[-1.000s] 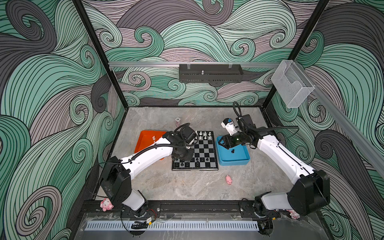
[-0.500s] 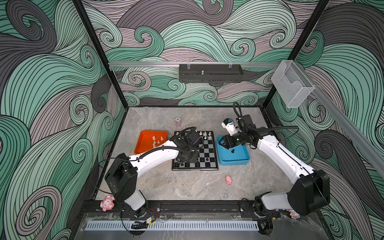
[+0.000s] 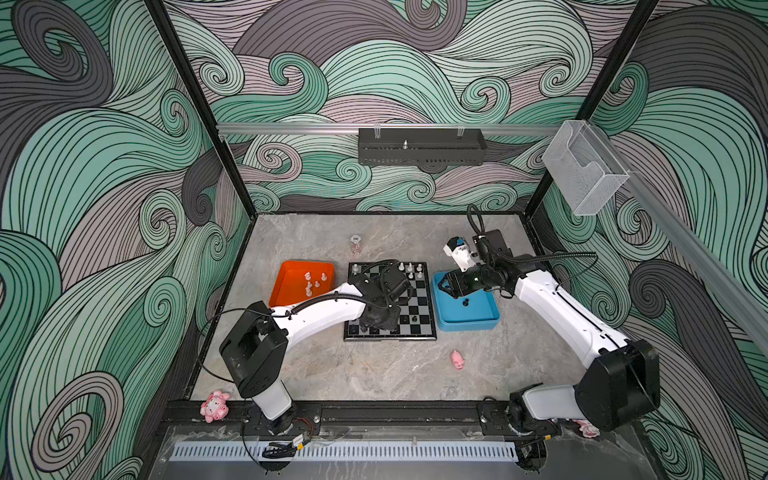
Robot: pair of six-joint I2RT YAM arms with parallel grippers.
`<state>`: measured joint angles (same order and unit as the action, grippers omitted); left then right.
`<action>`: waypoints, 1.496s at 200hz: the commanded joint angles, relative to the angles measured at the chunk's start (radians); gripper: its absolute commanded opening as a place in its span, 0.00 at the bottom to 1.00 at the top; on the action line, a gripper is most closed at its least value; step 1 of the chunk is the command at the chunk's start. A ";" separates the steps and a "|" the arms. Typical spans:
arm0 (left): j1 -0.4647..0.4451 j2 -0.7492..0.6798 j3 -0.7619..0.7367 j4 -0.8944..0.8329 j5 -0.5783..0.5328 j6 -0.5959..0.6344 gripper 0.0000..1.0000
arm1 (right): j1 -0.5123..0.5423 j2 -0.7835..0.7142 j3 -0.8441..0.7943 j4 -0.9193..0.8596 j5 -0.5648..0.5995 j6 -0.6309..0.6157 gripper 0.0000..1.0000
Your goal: Set up the chess pieces on the board
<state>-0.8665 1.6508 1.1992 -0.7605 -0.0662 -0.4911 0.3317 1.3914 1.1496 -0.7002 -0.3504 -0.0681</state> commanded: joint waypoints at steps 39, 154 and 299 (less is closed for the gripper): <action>-0.015 0.031 0.004 0.004 -0.058 -0.027 0.00 | -0.003 -0.014 -0.007 -0.002 0.008 -0.007 0.61; -0.014 0.059 0.010 0.023 -0.053 -0.038 0.00 | -0.005 -0.006 -0.006 -0.001 0.008 -0.011 0.61; -0.014 0.087 0.037 0.023 -0.058 -0.030 0.01 | -0.006 -0.005 -0.005 -0.002 0.005 -0.013 0.60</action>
<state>-0.8669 1.7264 1.1957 -0.7391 -0.1051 -0.5102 0.3317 1.3914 1.1496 -0.6998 -0.3477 -0.0711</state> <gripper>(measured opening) 0.108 0.606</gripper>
